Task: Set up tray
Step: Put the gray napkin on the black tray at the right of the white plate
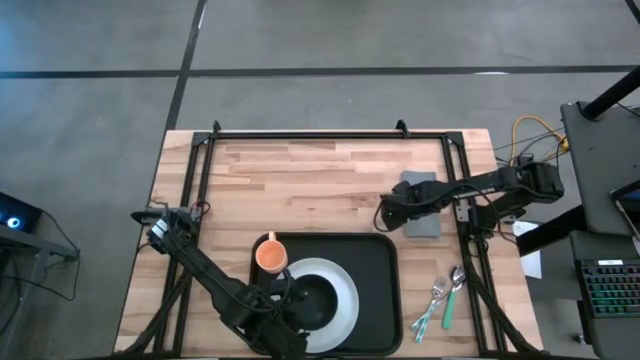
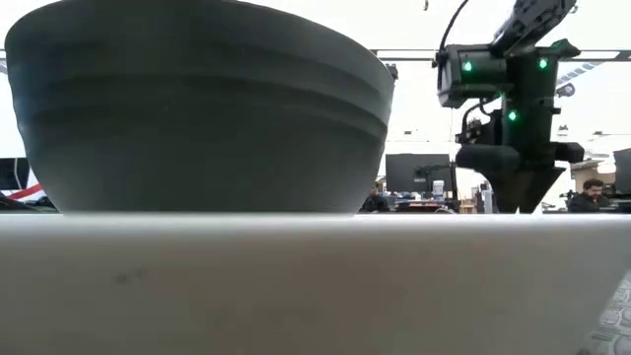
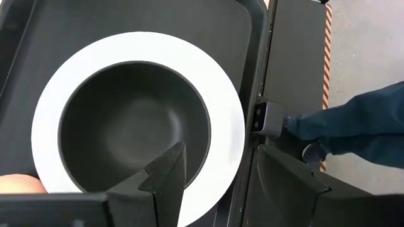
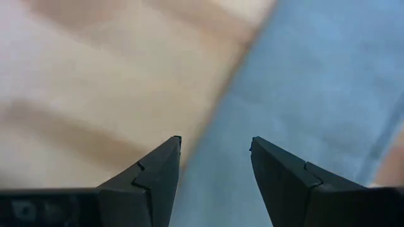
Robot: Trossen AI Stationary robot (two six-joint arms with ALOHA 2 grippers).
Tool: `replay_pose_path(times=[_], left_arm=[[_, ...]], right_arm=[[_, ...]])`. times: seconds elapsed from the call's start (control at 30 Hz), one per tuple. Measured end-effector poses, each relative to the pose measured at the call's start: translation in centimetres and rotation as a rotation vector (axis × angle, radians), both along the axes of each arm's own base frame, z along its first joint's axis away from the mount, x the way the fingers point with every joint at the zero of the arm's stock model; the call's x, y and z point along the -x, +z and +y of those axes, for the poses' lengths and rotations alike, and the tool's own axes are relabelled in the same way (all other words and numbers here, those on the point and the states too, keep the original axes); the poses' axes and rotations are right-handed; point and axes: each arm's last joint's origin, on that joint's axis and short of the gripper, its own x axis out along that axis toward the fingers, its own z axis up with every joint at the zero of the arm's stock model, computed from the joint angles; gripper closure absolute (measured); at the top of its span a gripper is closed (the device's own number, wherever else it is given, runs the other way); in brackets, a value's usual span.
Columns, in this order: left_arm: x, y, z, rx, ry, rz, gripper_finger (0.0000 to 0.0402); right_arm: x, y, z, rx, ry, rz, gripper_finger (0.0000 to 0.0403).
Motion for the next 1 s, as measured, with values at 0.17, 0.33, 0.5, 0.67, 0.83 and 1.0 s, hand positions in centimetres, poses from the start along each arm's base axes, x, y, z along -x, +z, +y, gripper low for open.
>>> replay_pose_path(times=[0.17,0.33,0.5,0.67,0.83,1.0], left_arm=[[0.0,0.0,0.0,0.013,0.023,0.001,0.0227],[0.0,0.0,0.0,0.010,0.025,-0.001,0.0227],[0.0,0.0,0.0,0.009,0.025,0.001,0.0227],[0.0,0.0,0.0,0.006,0.023,0.003,0.0227],[0.0,0.0,0.0,0.007,0.026,0.003,0.0227],[0.0,0.0,0.0,0.014,0.035,0.004,0.0227]], right_arm=[[1.0,-1.3,-0.5,0.035,-0.036,0.026,0.0220],[1.6,-2.6,-0.4,0.032,-0.050,-0.014,0.0220],[2.0,-3.1,-0.4,0.023,-0.074,-0.025,0.0220],[2.0,-3.2,-0.5,0.038,-0.050,-0.015,0.0227],[2.4,-3.6,-1.1,0.045,-0.076,-0.018,0.0270],[3.0,-4.0,-1.7,0.063,-0.112,0.006,0.0347]])
